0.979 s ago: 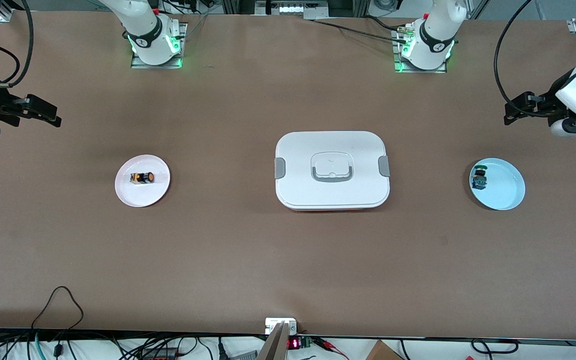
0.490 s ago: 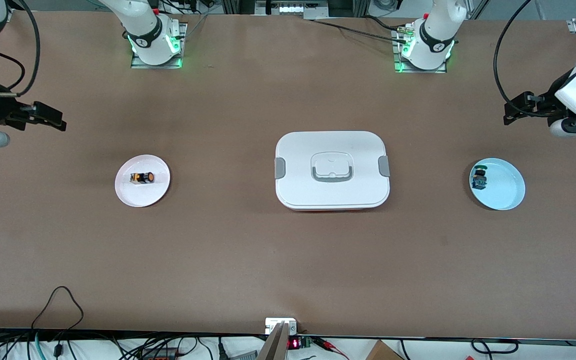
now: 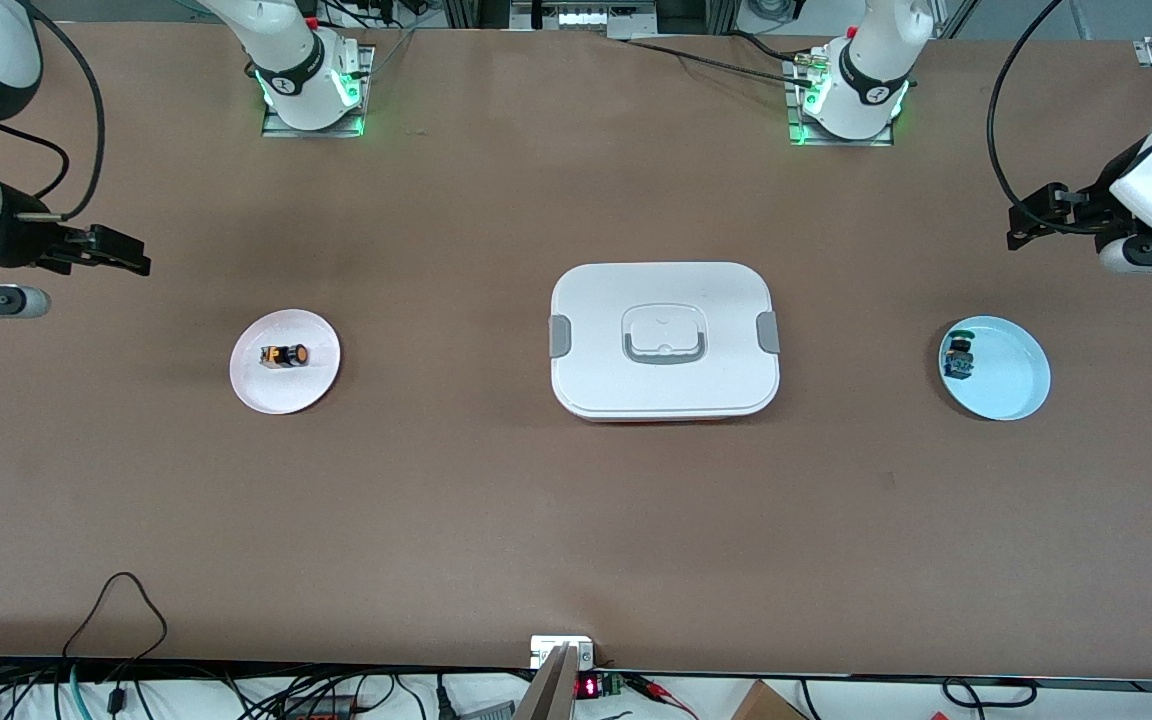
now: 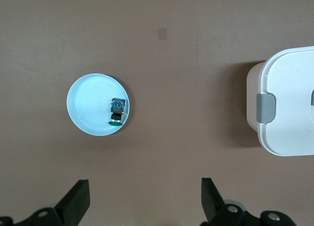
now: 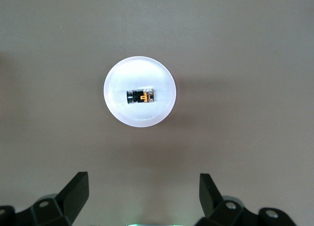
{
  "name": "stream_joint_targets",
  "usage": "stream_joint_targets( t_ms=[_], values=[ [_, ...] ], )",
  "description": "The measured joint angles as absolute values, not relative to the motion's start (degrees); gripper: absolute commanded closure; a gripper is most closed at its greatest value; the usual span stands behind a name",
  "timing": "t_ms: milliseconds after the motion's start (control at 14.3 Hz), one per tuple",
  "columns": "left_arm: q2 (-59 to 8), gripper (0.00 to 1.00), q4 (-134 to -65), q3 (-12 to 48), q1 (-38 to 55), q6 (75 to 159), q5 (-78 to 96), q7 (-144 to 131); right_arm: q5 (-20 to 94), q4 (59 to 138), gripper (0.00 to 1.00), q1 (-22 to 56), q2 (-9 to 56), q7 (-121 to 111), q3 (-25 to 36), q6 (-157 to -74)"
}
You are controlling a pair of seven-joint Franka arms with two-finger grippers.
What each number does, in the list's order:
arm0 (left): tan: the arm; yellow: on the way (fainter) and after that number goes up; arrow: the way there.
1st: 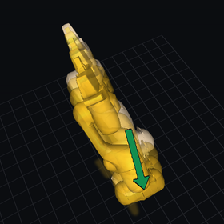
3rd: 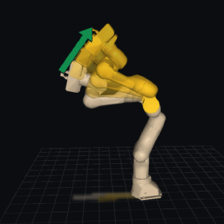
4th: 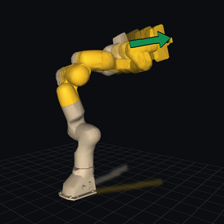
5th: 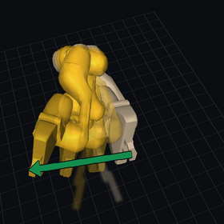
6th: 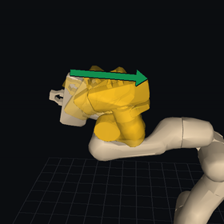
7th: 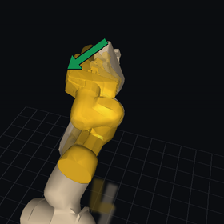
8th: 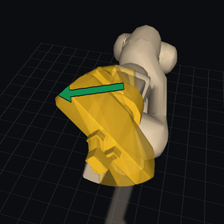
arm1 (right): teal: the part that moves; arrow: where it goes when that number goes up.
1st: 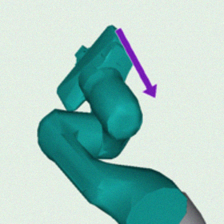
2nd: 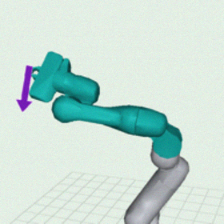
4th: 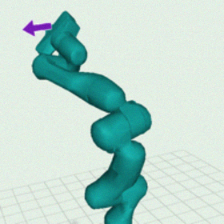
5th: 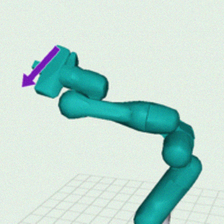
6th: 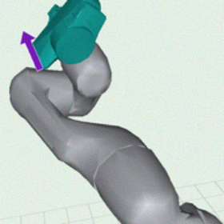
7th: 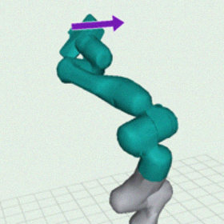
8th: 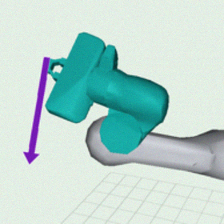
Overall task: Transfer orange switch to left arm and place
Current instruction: 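Move the right gripper toward the white plate with the orange switch, then lower the open right gripper over the orange switch on the plate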
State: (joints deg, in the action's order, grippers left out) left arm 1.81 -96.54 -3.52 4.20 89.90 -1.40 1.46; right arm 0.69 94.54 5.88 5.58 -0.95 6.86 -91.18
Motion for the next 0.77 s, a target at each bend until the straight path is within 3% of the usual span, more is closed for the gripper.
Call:
stream_joint_targets(
  t_ms=[769],
  values=[
    [1.81, 0.0, -96.51, -3.52, 4.26, 89.89, -1.4, 1.46, -1.68, 97.83, 0.0, 7.41, 13.34, -0.88, 6.83, -102.86]
  ],
)
